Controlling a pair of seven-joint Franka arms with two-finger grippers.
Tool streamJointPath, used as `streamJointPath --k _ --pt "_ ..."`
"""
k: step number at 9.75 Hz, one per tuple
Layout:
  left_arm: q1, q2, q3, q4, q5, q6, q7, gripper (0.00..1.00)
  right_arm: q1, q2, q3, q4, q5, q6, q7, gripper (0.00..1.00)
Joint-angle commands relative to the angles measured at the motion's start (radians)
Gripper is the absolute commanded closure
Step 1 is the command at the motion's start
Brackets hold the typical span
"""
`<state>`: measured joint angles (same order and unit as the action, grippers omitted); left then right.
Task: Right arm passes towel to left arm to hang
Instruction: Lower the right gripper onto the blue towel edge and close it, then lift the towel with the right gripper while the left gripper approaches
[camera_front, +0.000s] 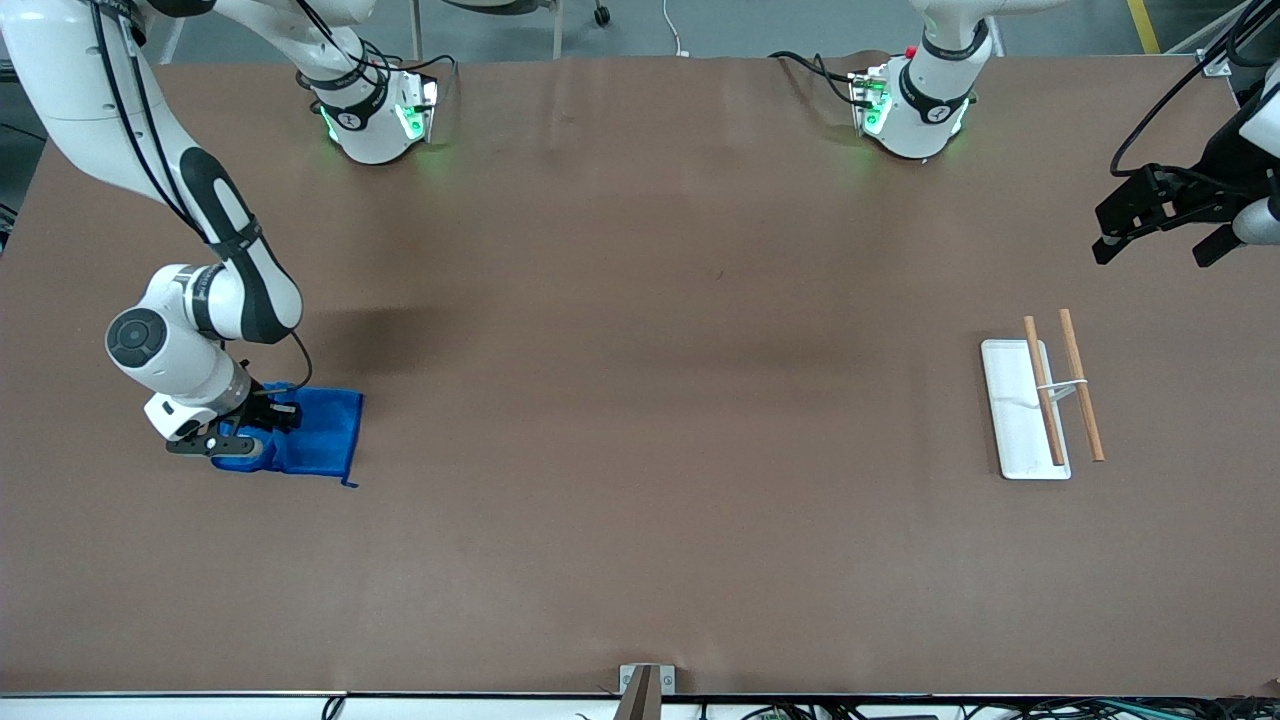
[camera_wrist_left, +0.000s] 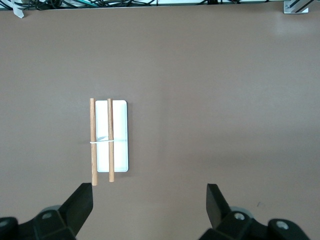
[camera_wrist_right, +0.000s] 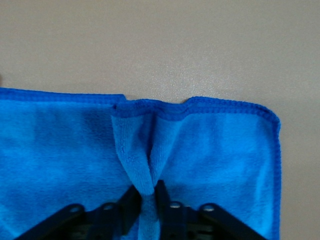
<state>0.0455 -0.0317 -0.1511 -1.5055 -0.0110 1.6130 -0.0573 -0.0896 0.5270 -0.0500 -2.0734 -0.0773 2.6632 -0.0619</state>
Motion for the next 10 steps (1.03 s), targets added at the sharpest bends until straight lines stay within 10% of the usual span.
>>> streamJointPath --k 1,7,10 --pt "0.000 0.009 -0.004 -0.013 0.020 0.004 0.001 0.00 -0.009 -0.004 0.015 0.015 0.008 -0.064 -0.010 1.00" --pt "0.017 0.010 -0.004 0.001 0.019 -0.002 0.017 0.00 -0.007 -0.140 0.105 0.171 0.028 -0.460 0.007 1.00" --pt "0.017 0.013 -0.004 -0.004 0.016 -0.002 0.030 0.00 -0.006 -0.197 0.211 0.258 0.272 -0.621 -0.010 1.00"
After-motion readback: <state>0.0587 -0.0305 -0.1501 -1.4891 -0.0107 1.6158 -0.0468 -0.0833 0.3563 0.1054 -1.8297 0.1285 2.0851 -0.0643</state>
